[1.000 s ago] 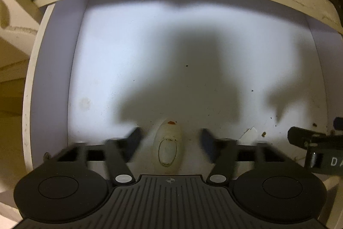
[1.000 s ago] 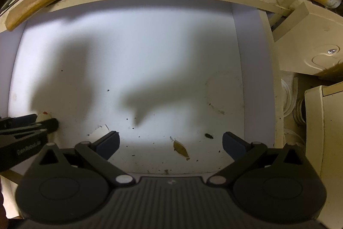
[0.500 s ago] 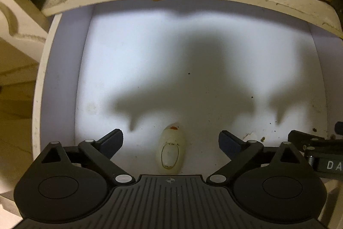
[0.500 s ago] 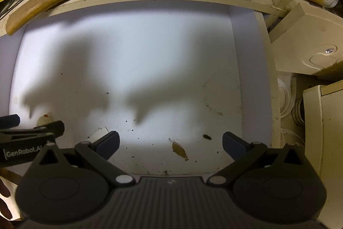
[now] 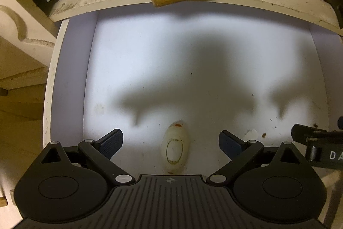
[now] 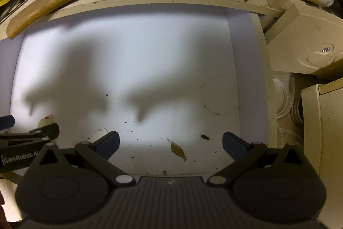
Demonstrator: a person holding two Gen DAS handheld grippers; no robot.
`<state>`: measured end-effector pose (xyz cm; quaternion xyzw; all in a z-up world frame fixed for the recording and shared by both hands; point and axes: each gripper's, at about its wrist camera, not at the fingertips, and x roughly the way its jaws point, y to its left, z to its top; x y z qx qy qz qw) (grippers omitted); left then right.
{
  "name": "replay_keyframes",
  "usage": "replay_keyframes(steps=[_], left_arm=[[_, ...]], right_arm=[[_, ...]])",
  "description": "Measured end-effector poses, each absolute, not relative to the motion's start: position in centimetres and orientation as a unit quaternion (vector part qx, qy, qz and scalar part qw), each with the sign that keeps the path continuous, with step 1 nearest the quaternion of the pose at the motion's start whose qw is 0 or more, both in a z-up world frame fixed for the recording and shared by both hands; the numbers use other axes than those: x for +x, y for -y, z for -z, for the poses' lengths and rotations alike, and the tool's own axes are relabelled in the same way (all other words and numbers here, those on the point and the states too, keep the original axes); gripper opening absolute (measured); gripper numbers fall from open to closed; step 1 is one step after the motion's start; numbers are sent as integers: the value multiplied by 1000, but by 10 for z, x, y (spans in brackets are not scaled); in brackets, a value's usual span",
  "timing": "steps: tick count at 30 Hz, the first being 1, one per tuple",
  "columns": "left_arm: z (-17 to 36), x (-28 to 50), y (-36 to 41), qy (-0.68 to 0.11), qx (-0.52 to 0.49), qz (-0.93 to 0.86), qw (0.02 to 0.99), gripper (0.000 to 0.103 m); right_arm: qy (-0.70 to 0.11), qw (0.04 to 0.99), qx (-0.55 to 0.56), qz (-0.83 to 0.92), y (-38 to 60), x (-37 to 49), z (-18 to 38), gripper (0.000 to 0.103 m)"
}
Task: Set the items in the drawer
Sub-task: 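Raise both tools up and back out of the drawer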
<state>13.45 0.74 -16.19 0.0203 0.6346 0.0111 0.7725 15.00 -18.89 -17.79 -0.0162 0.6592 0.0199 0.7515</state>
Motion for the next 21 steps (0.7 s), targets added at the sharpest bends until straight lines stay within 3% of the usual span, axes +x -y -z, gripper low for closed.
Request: replay_keyframes(steps=[21], left_arm=[[88, 99, -1, -587, 9, -4, 810, 99]], right_arm=[[-628, 778, 13, -23, 201, 128, 127, 102]])
